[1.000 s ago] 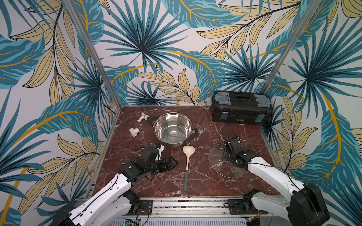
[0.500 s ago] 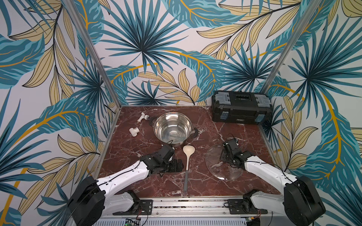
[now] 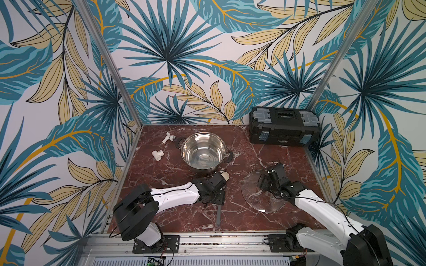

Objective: Stir the soup with a spoon
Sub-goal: Place the lid at the center of the board, then pick up the spoon from the center of the board.

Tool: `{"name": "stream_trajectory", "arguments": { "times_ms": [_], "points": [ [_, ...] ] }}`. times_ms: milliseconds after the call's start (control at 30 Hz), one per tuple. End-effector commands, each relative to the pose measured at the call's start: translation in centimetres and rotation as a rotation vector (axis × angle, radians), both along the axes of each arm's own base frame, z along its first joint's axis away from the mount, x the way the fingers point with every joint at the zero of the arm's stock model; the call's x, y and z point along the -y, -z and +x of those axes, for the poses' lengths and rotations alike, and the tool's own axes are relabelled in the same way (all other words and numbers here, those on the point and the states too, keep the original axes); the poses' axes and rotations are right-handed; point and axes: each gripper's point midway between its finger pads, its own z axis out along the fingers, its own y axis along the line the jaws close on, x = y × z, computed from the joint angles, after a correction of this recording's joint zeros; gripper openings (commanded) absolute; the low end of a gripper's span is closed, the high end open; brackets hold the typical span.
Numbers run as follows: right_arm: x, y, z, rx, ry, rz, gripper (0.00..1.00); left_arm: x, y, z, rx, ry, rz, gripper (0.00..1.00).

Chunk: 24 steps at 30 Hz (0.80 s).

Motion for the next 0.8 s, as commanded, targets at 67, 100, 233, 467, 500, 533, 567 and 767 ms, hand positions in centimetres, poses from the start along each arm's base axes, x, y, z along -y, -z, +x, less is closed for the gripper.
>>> {"name": "stream_trajectory", "arguments": {
  "times_ms": [67,100,233,467,500,533,567,767],
  "points": [
    [-0.9,-5.0,-0.8,0.085,-0.043,0.077,0.90,0.2,0.2,1.4,0.043,-0.050,0.112,0.61],
    [-1.0,-6.0,-1.1,0.099,-0.053,0.087,0.90,0.3,0.5,1.4,0.032,-0.054,0.127,0.59],
    [-1.2,-9.8,-1.8,0.175,-0.083,0.130,0.90,0.5,0.8,1.6,0.003,-0.079,0.184,0.54],
    [-1.0,-14.2,-3.1,0.250,-0.119,0.152,0.91,1.2,1.1,1.1,-0.019,-0.106,0.167,0.46],
    [-1.1,-14.6,-3.2,0.254,-0.123,0.161,0.91,1.4,1.3,0.9,-0.024,-0.104,0.169,0.43],
    [-1.2,-14.9,-3.3,0.256,-0.128,0.168,0.90,1.6,1.4,0.7,-0.025,-0.100,0.163,0.41],
    [-1.3,-15.2,-3.5,0.261,-0.134,0.176,0.91,2.0,1.4,0.4,-0.021,-0.092,0.154,0.39],
    [-1.4,-16.6,-3.7,0.290,-0.153,0.188,0.91,3.2,3.0,-1.6,-0.033,-0.062,0.144,0.28]
  ]
}}
